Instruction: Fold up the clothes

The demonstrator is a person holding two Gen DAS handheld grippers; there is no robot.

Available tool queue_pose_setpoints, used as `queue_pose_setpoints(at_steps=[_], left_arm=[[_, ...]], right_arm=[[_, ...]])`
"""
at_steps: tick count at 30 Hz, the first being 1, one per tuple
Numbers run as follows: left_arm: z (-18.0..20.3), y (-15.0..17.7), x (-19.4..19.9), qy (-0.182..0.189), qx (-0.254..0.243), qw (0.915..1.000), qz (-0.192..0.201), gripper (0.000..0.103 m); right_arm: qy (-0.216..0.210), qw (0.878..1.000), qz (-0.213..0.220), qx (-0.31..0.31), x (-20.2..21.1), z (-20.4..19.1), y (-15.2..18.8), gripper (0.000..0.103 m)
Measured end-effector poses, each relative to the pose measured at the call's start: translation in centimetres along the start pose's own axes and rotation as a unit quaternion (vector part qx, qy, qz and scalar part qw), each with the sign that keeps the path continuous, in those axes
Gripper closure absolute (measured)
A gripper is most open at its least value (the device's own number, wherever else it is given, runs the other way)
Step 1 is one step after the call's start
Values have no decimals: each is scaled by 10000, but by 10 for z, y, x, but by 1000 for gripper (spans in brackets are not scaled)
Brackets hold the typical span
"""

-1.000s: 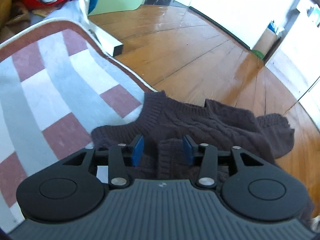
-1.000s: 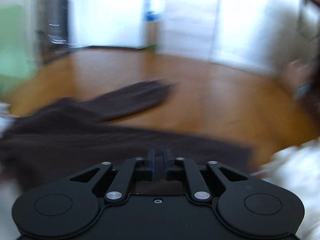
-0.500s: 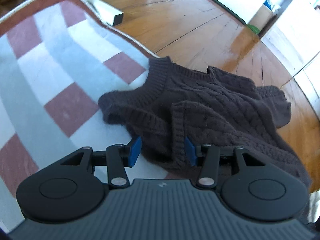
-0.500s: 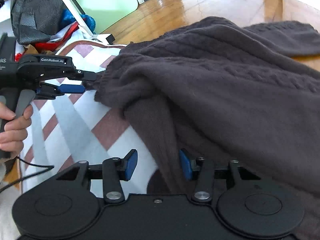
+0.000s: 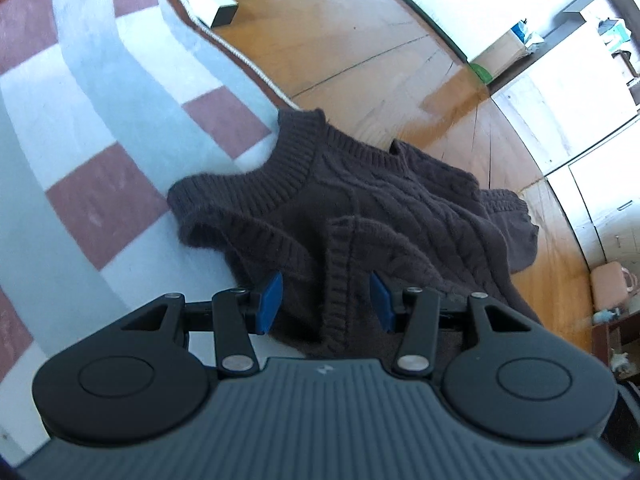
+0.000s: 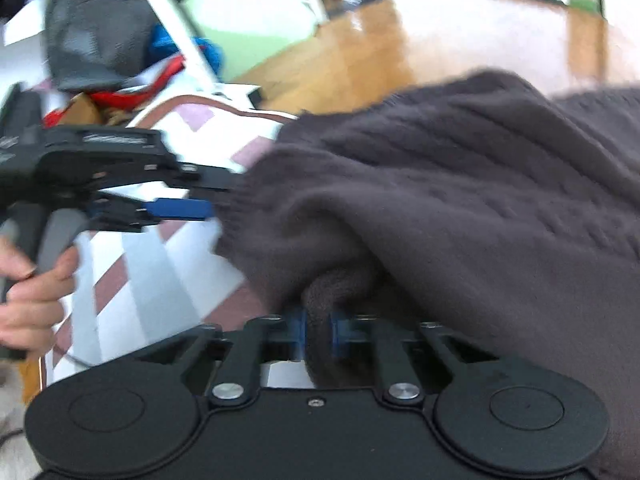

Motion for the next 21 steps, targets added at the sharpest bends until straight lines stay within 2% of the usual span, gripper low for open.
queue_pose_setpoints(at_steps=[2,4,7,8,10,11,12,13,14,16,18,20,21], left_arm=[[-11,-3,14,-18,257,9995,175,56],[-18,-7,23,121,444,9987,226,56],[-21,-7,25,270,517,9982,140,56],[-19,-6,23,299,481,9984,71,56],[-10,-1,17,318,310,9990,-46,56],[-6,1,14,308,203,9993,-87,56],[-1,3,11,293,99,9995,-117,56],[3,4,7,249,6,9996,-105,56],[6,4,2,194,-95,9997,-118,55],[14,5,-11,106,-320,9992,-209,41],[22,9,-29,29,-530,9977,-429,34],[27,14,-44,-104,-664,9962,-551,35],[31,14,-45,-227,-845,9952,-449,46]], right_arm=[[-243,9995,183,89,24,-15,13,89],[-391,9990,57,192,33,-24,31,89],[-247,9933,-635,930,19,-32,63,86],[-206,9937,-620,906,18,-32,61,86],[-137,9955,-522,774,17,-30,54,85],[-102,9963,-472,708,17,-30,50,80],[-102,9982,-353,473,17,-27,44,69],[-134,9995,-222,203,17,-23,38,63],[-128,9998,-162,-16,13,-19,34,62],[16,9992,-90,-382,3,-7,27,61],[190,9966,-45,-806,-10,4,24,61],[82,9946,77,-1035,-16,5,21,61],[121,9955,169,-927,-14,3,19,71]])
Point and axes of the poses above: each gripper's, at about its wrist camera, not at the fingertips, and x roughly against the way its jaws point, z to its right, y to its underside, the point moved 8 cm from there along -x, roughly the way its jaws point, and after that the axes turned 1 degree about y, right-handed, at the moved point
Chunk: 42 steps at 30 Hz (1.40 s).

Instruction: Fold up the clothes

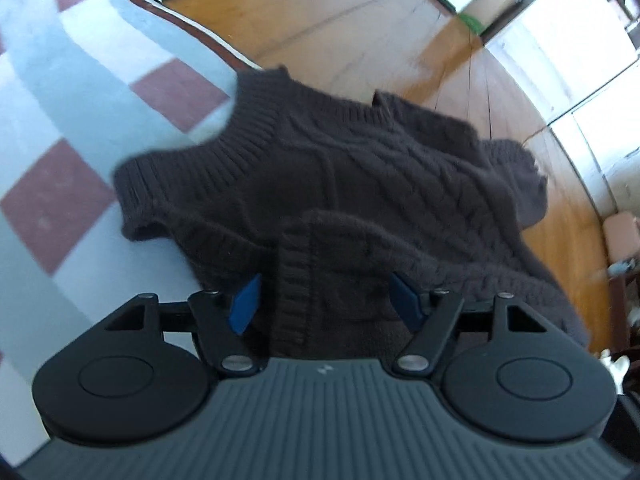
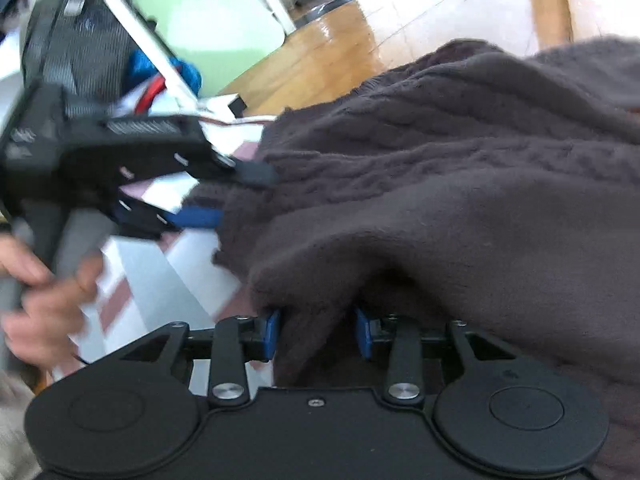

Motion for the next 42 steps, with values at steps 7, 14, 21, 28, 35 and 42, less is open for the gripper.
queue_pose_setpoints(at_steps=[7,14,21,28,35,42], left_arm=[[-7,-11,53,-636,-185,9933,950,96],[-66,34,41,-1285,407,9908,-98,94],[-54,24,67,-1488,245,9883,240,76],[-26,33,66,-1679,-8,9855,228,75],[48,44,81,-678,-522,9955,410,75],[59,88,38,-1260,-595,9901,-174,63]], right_arm=[[-361,9865,366,1554,34,-58,8,86],[222,9484,-307,3147,15,-86,84,78],[333,9710,-567,2297,71,-50,76,78],[1563,9852,-519,-480,204,105,96,68],[2544,9188,372,-2994,313,220,171,55],[2189,8617,1356,-4372,333,269,201,34]])
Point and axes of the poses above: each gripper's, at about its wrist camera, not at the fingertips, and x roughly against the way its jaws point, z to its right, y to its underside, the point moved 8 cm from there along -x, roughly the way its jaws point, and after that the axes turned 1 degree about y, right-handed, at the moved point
